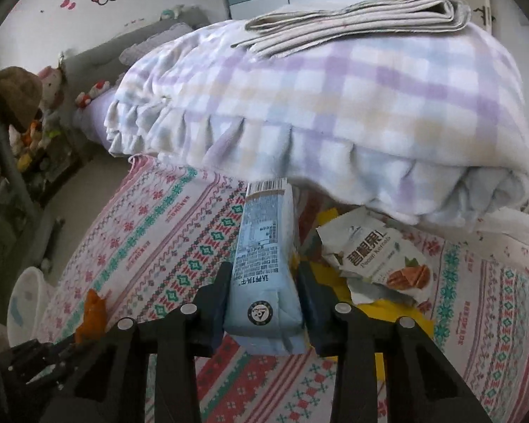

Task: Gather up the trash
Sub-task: 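Grasp the light-blue carton with the right tool while the left tool reaches the orange item, then grasp the orange item on the bed with the left tool, then carry the orange item into the white bin and open the left tool while the right tool holds the carton, then lower the light-blue carton into the white bin and open the right tool, then move both tools back to the bed toward the yellow bag and snack packet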

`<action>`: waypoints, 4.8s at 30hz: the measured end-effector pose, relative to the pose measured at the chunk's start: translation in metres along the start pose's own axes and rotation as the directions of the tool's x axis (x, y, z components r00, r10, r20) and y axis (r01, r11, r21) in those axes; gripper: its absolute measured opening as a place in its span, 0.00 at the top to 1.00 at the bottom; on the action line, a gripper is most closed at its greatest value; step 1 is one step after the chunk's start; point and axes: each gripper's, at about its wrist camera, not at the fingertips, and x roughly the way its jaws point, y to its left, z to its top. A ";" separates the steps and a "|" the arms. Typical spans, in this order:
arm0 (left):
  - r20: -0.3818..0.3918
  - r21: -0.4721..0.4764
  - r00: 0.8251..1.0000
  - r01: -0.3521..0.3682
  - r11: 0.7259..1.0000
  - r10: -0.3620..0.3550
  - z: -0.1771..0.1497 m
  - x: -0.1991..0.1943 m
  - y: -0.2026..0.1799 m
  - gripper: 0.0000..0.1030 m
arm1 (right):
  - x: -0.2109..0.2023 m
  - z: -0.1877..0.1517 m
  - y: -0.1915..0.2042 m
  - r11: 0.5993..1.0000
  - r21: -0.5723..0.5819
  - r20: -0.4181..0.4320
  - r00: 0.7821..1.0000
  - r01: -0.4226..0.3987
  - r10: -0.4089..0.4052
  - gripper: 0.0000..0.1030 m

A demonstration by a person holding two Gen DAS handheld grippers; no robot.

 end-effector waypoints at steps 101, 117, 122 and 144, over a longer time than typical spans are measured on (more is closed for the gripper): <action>-0.025 -0.265 0.963 -0.265 0.927 0.268 -0.071 -0.149 0.271 0.16 | -0.035 -0.063 0.302 0.854 -0.033 -0.218 0.838 -0.519 0.500 0.35; -0.005 -0.230 0.965 -0.257 0.938 0.264 -0.059 -0.153 0.234 0.06 | -0.077 -0.073 0.237 0.933 -0.123 -0.163 0.934 -0.338 0.317 0.27; 0.001 -0.212 0.967 -0.248 0.945 0.254 -0.054 -0.151 0.215 0.04 | -0.090 -0.071 0.203 0.956 -0.077 -0.134 0.954 -0.282 0.270 0.22; 0.016 -0.105 0.984 -0.174 0.979 0.177 -0.020 -0.127 0.118 0.03 | -0.104 -0.063 0.074 0.984 0.135 -0.121 0.984 -0.116 0.133 0.16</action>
